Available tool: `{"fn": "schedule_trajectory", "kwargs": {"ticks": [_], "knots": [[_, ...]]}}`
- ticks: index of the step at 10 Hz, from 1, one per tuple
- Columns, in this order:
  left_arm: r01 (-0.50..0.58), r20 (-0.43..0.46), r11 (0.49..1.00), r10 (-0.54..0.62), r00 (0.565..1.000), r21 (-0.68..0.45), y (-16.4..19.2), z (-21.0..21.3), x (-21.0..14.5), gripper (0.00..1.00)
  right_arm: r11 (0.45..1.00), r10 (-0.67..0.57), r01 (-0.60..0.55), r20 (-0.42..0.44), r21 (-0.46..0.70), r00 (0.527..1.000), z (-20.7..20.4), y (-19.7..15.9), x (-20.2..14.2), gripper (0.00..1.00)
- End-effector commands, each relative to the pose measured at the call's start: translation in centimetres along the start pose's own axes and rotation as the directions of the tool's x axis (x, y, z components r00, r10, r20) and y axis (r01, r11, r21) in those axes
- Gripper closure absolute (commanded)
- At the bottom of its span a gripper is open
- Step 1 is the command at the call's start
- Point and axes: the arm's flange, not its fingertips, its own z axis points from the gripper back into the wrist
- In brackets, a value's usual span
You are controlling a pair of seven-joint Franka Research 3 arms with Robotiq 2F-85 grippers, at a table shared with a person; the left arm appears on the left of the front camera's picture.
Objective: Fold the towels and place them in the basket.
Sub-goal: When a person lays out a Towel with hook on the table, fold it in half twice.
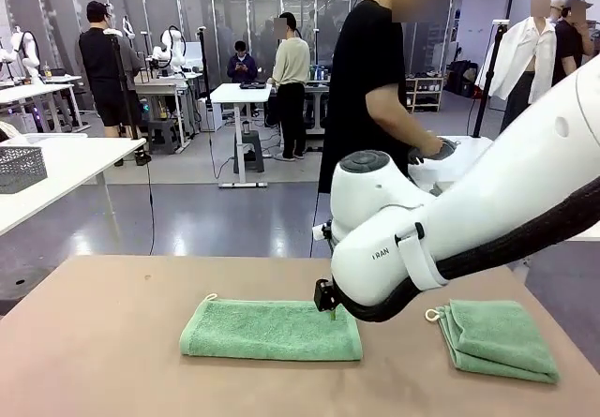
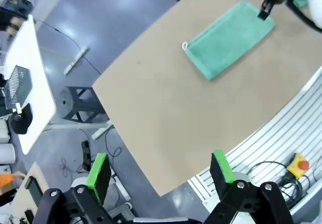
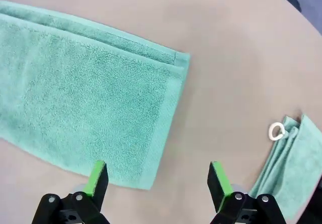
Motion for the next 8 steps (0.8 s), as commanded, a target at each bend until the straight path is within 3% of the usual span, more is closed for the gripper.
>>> {"fn": "schedule_trajectory", "kwargs": {"ticks": [1, 6, 8], "knots": [[0.000, -0.019, 1.000, 0.000, 1.000, -0.017, 0.3, -1.6, 0.5, 0.00, 0.999, 0.025, -0.026, -0.020, -0.033, 0.999, 0.6, 0.4, 0.4, 0.00], [0.008, -0.023, 1.000, -0.009, 1.000, -0.030, 0.3, -1.6, 0.5, 0.00, 1.000, -0.027, 0.028, -0.031, 0.013, 0.999, -0.4, 0.3, 0.4, 0.00], [-0.060, -0.065, 0.997, 0.058, 0.996, -0.044, -0.2, 3.5, 0.6, 0.00, 0.995, -0.077, 0.080, -0.046, 0.052, 0.996, -2.0, 0.1, 0.7, 0.00]]}}
